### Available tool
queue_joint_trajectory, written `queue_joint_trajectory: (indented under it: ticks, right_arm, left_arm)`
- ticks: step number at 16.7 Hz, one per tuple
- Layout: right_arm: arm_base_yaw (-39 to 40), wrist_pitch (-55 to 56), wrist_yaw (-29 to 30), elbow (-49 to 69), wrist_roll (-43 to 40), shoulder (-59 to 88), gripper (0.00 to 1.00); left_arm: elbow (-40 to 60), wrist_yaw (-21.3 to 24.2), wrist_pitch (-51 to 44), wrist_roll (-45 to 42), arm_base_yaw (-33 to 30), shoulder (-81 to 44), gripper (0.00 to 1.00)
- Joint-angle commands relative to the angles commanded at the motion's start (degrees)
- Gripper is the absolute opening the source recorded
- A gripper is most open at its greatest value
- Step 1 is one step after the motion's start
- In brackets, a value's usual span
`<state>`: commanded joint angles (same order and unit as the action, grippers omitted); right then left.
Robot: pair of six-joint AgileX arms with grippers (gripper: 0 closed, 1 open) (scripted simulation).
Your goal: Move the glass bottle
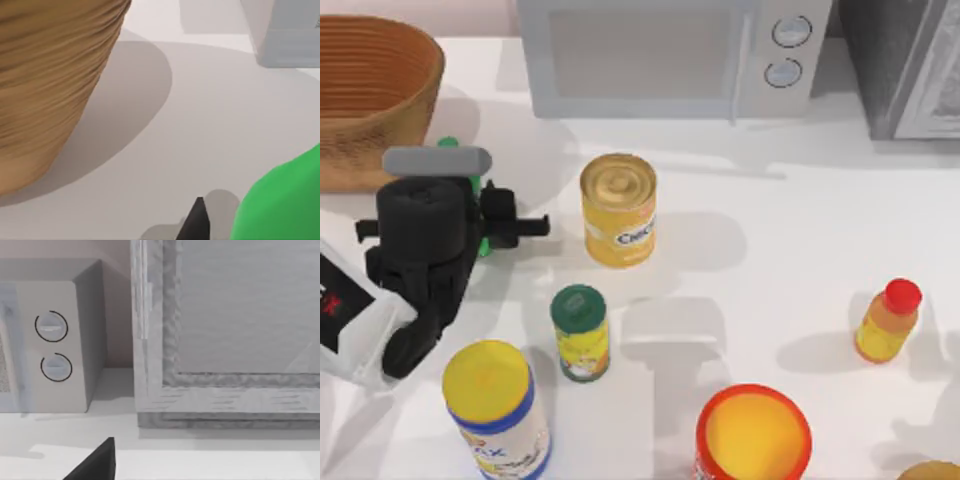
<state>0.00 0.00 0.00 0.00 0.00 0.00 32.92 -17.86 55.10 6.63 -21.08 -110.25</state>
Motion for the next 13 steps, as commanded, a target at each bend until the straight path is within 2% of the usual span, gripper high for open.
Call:
queue_joint_trajectory:
  ticks: [8,13]
  right_arm:
    - [0.0,0.0,0.0,0.0,0.0,0.0,1.00]
    - [0.0,0.0,0.0,0.0,0.0,0.0,1.00]
  left_arm:
    - [0.0,0.0,0.0,0.0,0.0,0.0,0.98]
    - [0.0,0.0,0.0,0.0,0.0,0.0,1.00]
